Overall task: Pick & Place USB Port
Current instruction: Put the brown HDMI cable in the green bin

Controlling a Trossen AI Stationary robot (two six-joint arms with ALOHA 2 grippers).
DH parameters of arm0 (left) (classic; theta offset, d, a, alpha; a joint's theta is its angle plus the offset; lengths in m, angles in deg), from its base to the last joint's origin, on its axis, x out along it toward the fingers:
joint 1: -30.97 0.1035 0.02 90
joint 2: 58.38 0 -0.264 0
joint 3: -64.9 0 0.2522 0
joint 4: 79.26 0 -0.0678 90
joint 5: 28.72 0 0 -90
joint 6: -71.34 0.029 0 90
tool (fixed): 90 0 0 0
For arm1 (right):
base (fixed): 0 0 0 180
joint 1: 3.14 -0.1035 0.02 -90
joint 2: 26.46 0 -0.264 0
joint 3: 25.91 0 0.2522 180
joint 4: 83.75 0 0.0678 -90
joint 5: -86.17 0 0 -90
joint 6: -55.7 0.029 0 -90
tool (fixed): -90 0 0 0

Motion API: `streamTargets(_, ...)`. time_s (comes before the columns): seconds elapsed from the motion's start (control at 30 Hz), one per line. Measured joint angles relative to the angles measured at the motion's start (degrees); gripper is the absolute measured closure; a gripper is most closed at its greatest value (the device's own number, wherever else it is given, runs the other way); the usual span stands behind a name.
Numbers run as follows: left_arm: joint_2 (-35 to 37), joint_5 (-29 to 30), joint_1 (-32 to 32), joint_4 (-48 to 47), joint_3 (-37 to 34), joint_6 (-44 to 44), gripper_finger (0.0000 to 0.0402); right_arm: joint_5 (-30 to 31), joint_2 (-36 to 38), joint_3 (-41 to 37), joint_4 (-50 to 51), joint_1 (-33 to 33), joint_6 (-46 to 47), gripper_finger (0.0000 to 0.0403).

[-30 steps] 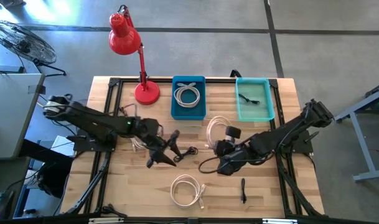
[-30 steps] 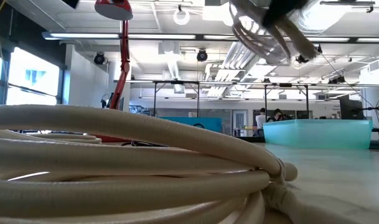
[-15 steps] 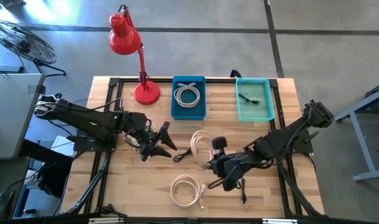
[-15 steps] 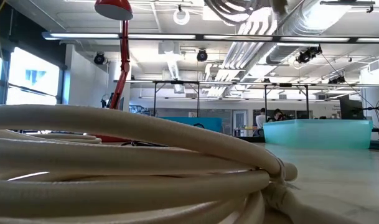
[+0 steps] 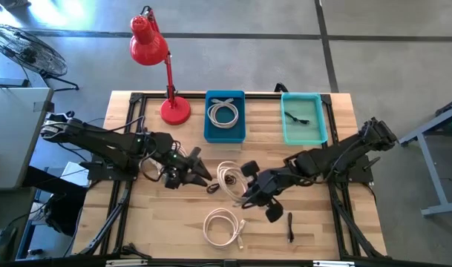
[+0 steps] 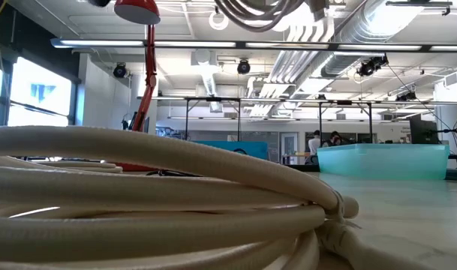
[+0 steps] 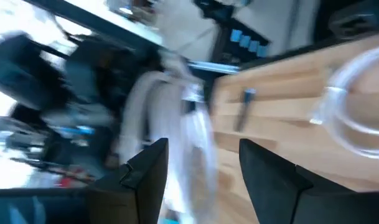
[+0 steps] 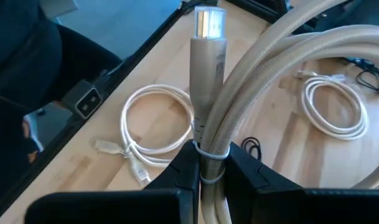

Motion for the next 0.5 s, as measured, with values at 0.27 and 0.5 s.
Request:
streamTargets(0.27,-1.7,3.2,0.0,7.7,-0.1,1.8,0.0209,-1.0,0.0,0.0,-0.4,1.0,0.0,0.0368)
streamTargets(0.5,-5.2,5.0,0.0,12.0,0.0,1.4,0.0209,-1.1,0.0,0.0,-1.1,0.9,0.2,0.0368)
